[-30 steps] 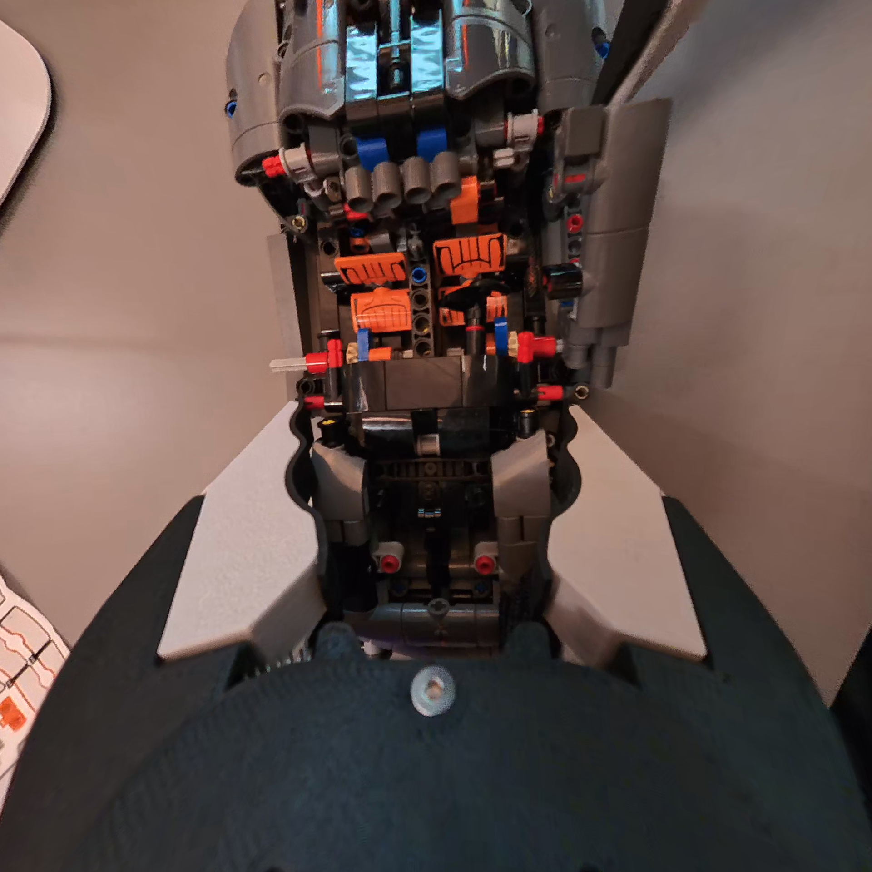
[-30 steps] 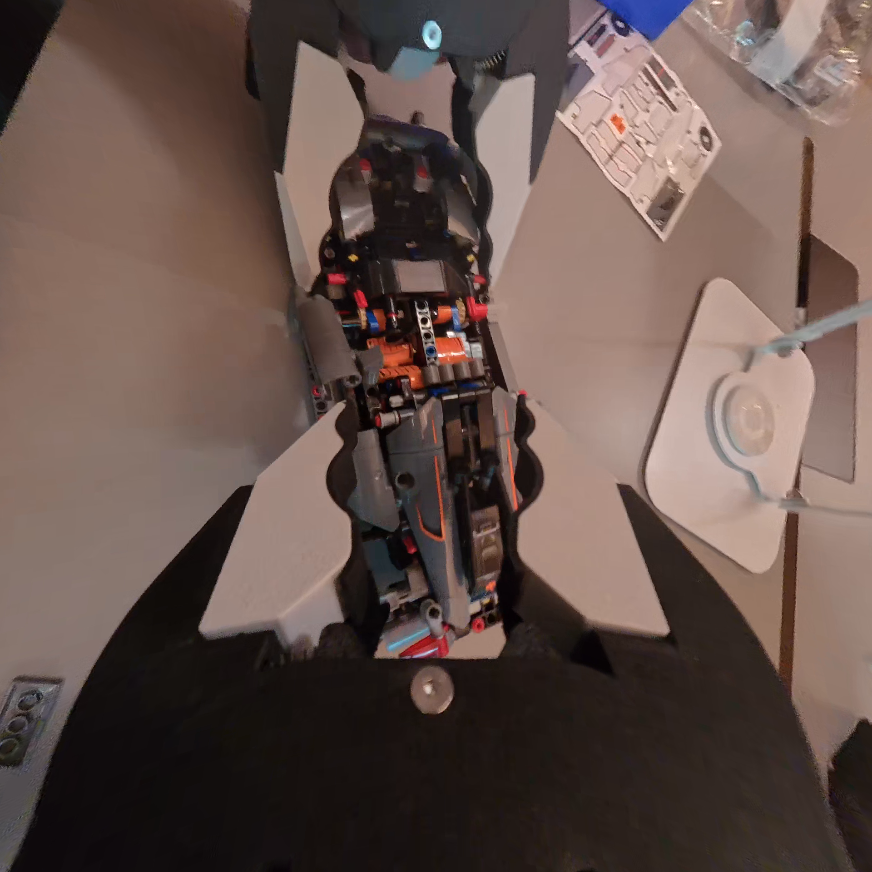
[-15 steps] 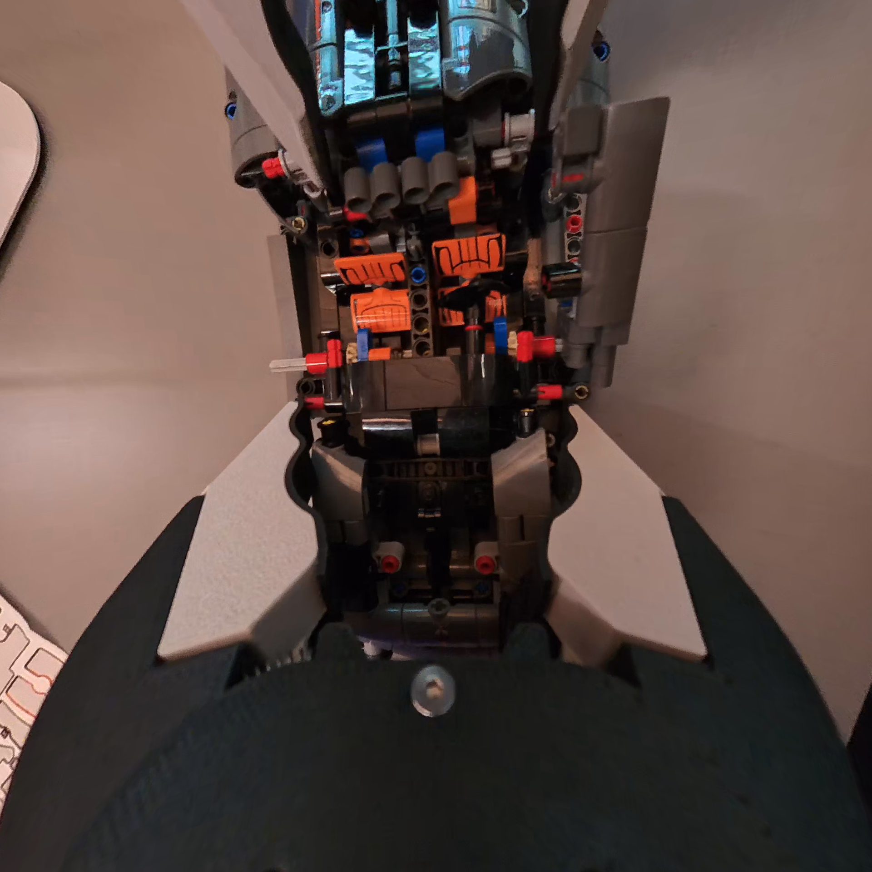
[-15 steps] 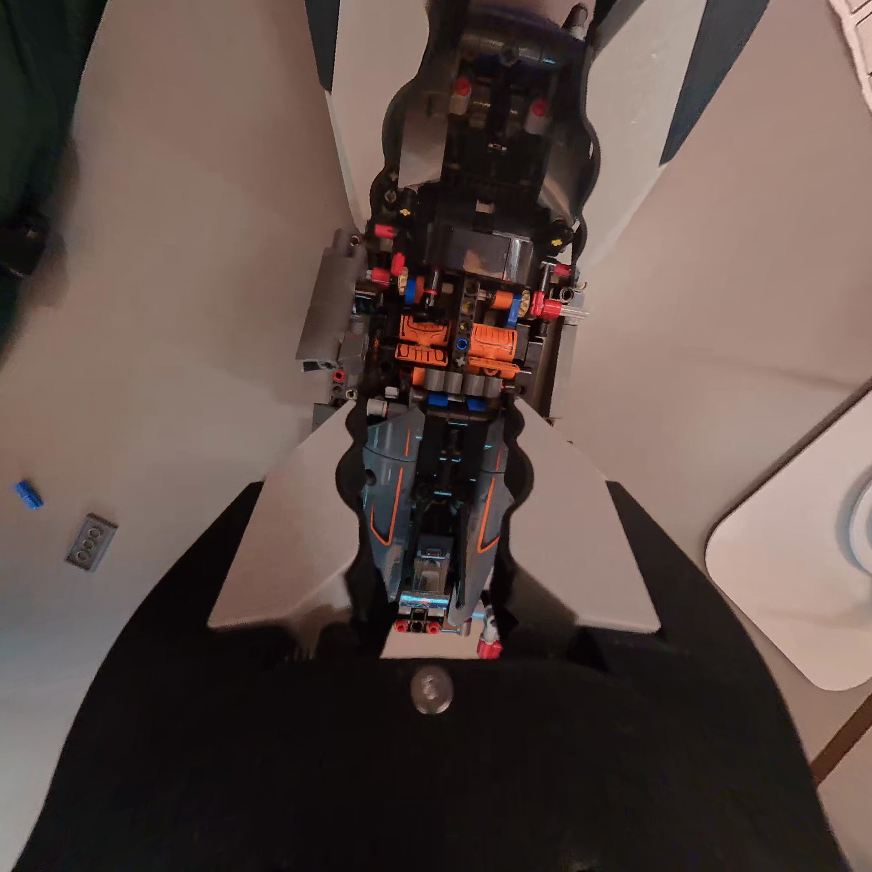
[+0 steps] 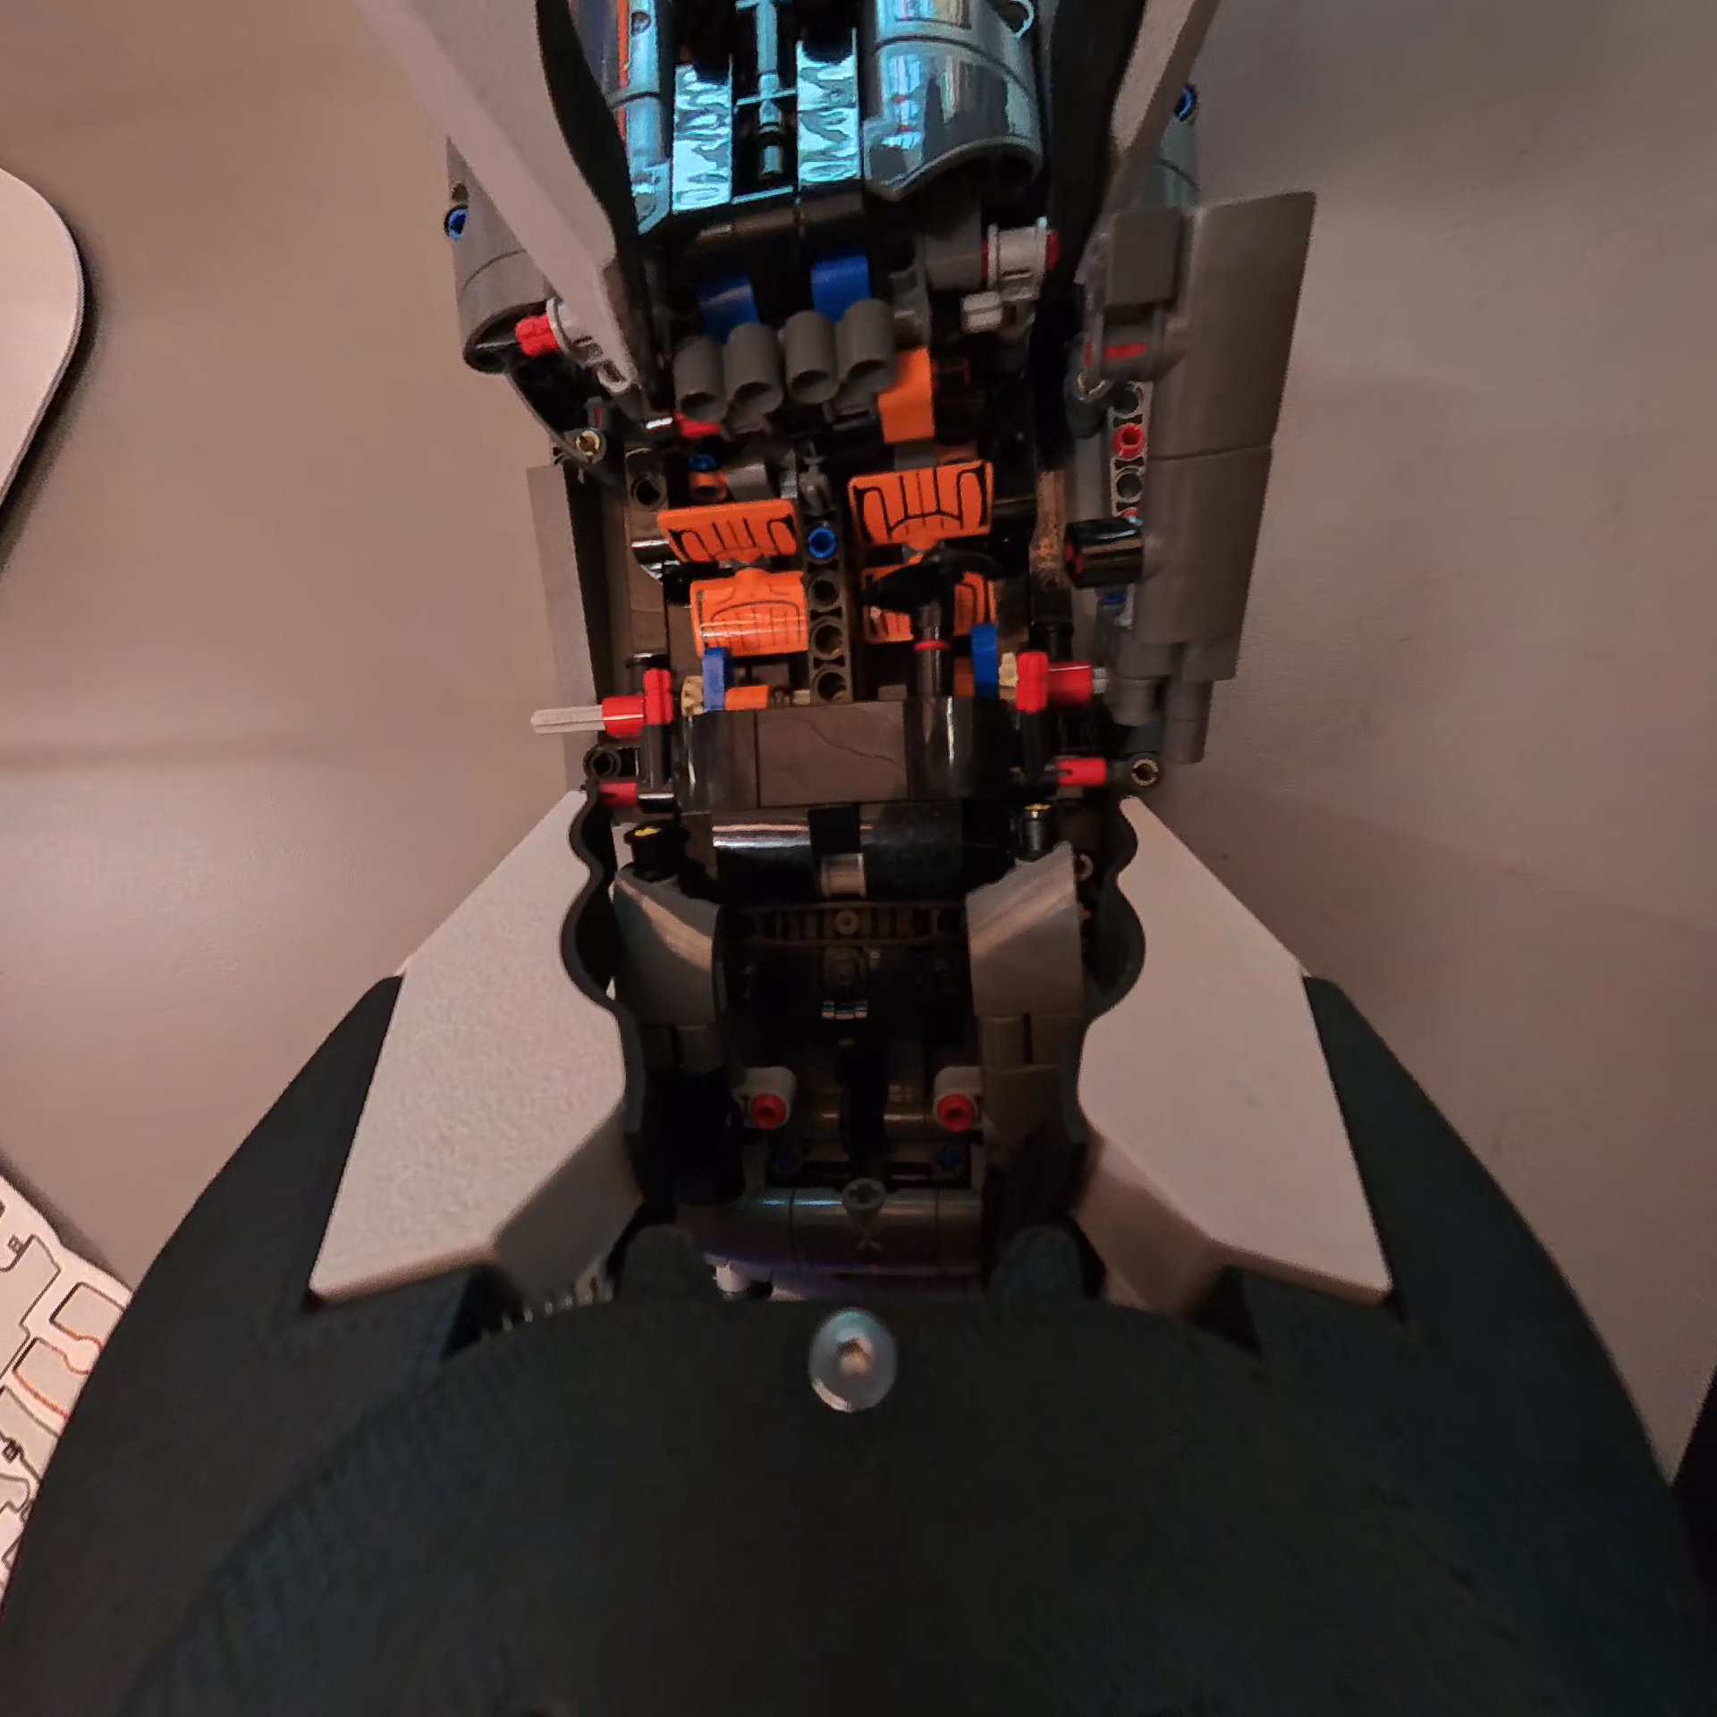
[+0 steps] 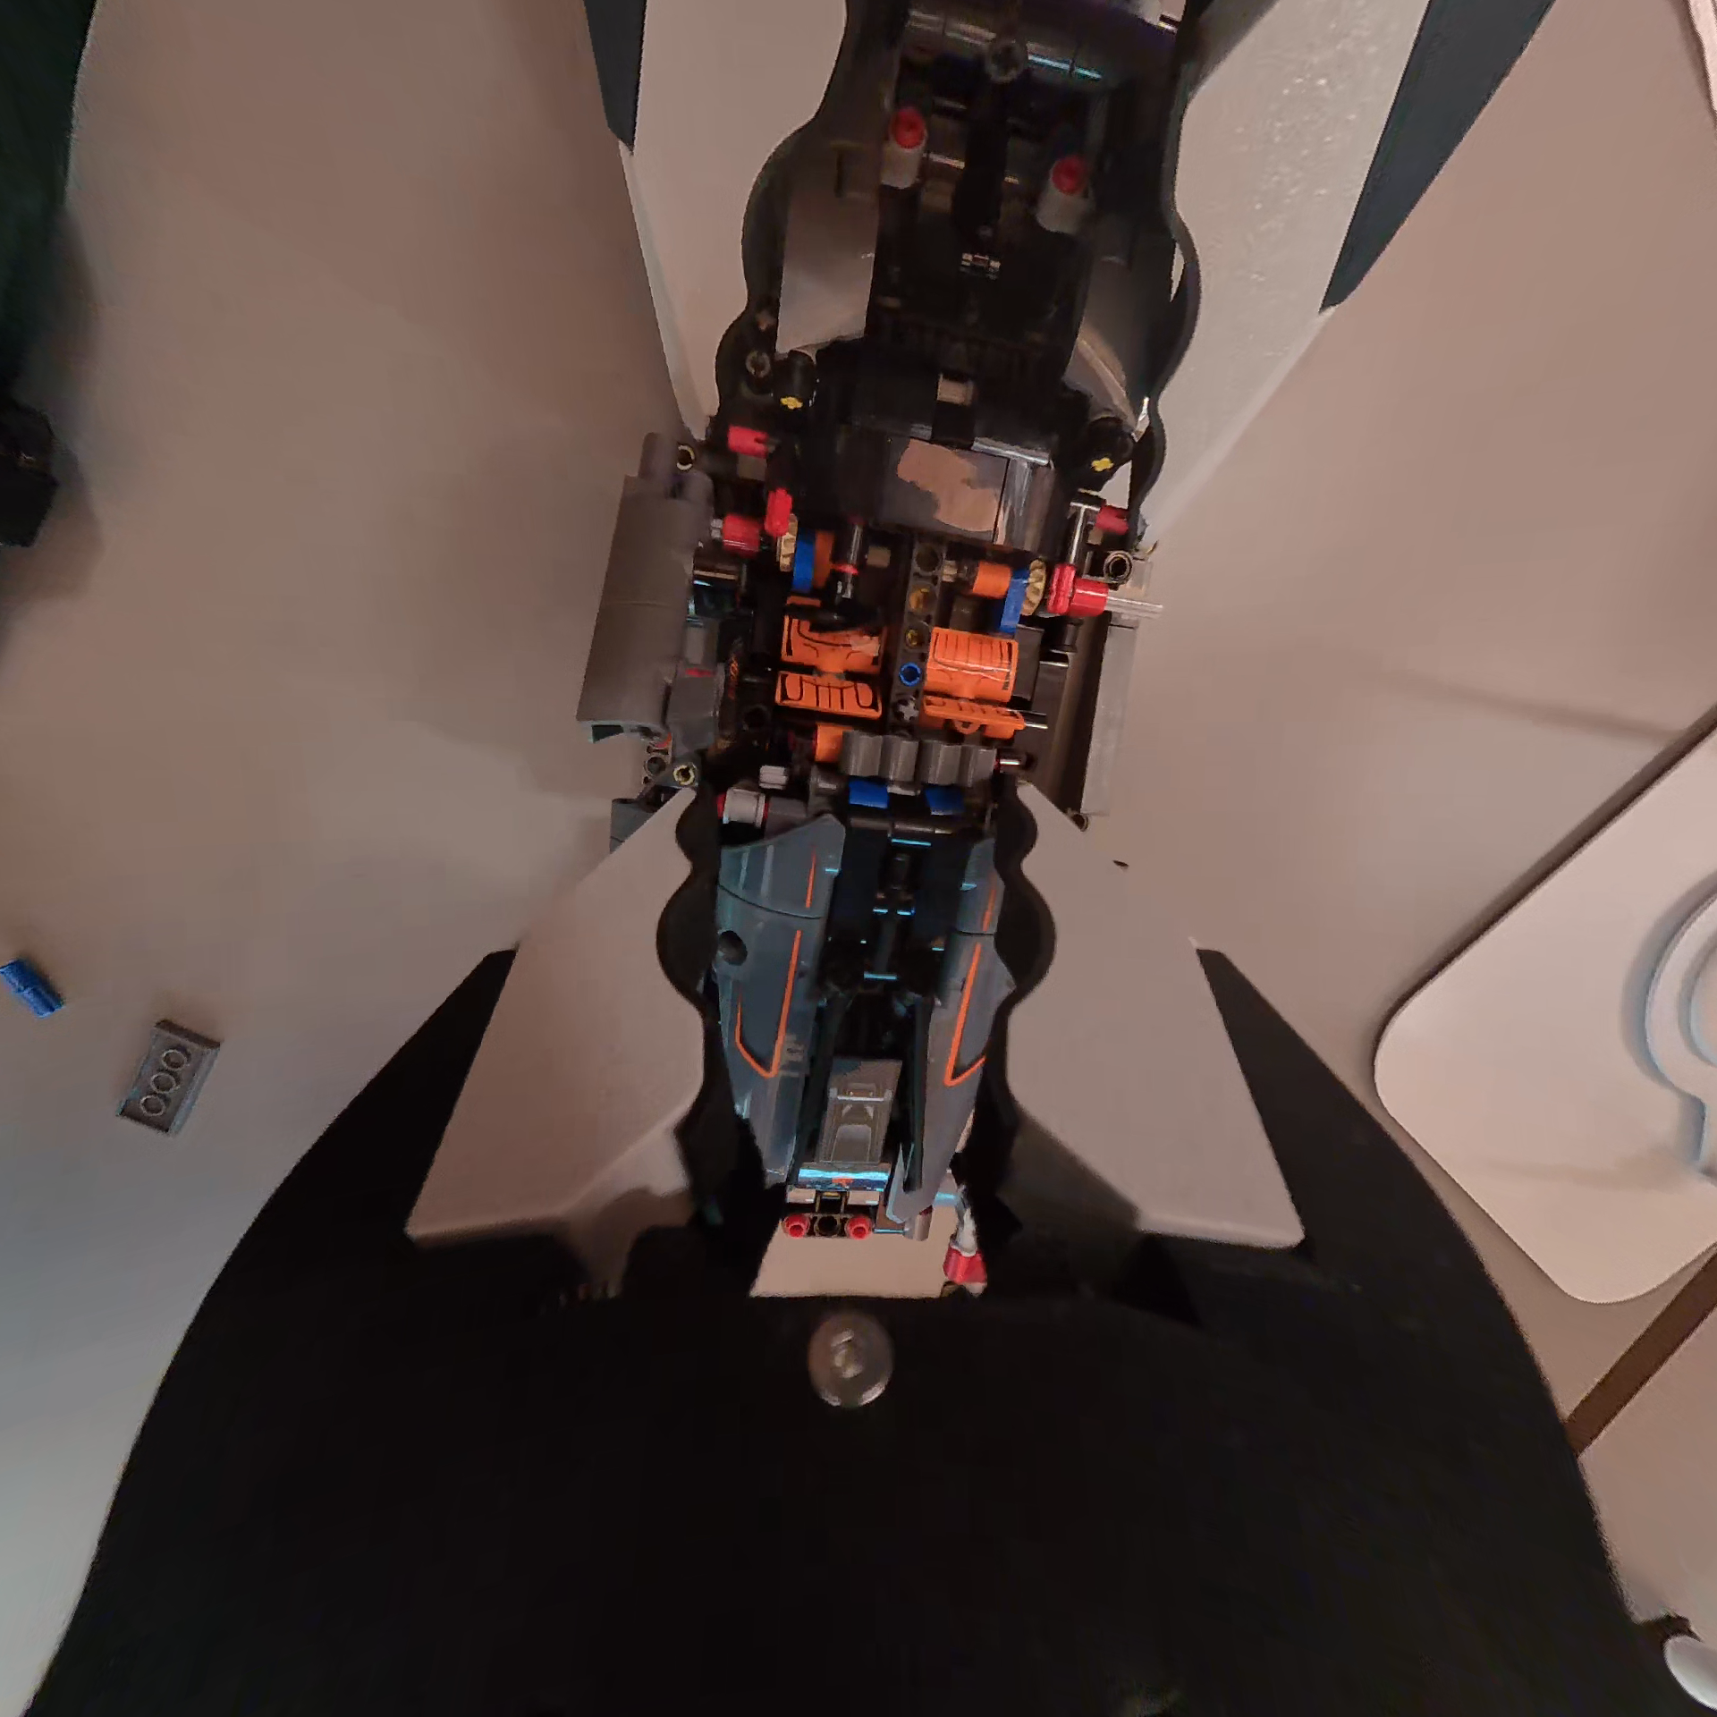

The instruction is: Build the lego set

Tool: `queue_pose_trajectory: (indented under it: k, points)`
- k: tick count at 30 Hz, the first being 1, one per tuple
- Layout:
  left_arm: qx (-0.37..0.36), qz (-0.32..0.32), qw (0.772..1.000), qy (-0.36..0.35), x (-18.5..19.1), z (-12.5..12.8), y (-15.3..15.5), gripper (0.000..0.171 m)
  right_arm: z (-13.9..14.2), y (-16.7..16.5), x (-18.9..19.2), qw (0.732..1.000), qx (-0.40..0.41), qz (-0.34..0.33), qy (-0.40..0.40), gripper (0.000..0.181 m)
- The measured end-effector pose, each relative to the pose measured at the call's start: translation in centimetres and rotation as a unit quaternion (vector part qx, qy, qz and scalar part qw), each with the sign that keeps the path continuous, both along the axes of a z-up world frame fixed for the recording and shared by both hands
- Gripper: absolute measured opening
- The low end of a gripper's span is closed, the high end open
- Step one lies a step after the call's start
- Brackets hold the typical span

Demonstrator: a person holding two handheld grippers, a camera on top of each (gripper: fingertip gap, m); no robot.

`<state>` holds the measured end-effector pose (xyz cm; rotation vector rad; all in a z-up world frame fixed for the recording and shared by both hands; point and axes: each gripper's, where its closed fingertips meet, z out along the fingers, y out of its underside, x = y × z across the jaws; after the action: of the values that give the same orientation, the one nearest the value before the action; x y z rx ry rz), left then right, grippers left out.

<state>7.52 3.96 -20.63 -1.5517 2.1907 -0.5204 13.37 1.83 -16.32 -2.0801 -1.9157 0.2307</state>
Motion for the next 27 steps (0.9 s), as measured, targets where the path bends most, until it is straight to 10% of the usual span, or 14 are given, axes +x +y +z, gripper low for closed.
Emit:
queue_pose_trajectory:
  k: [27]
  points:
    - [-0.001, 0.000, 1.000, 0.001, 0.02, 0.05, 0.01, 0.102, -0.04, 0.12, 0.16, 1.000, -0.007, 0.005, -0.002, 0.051]
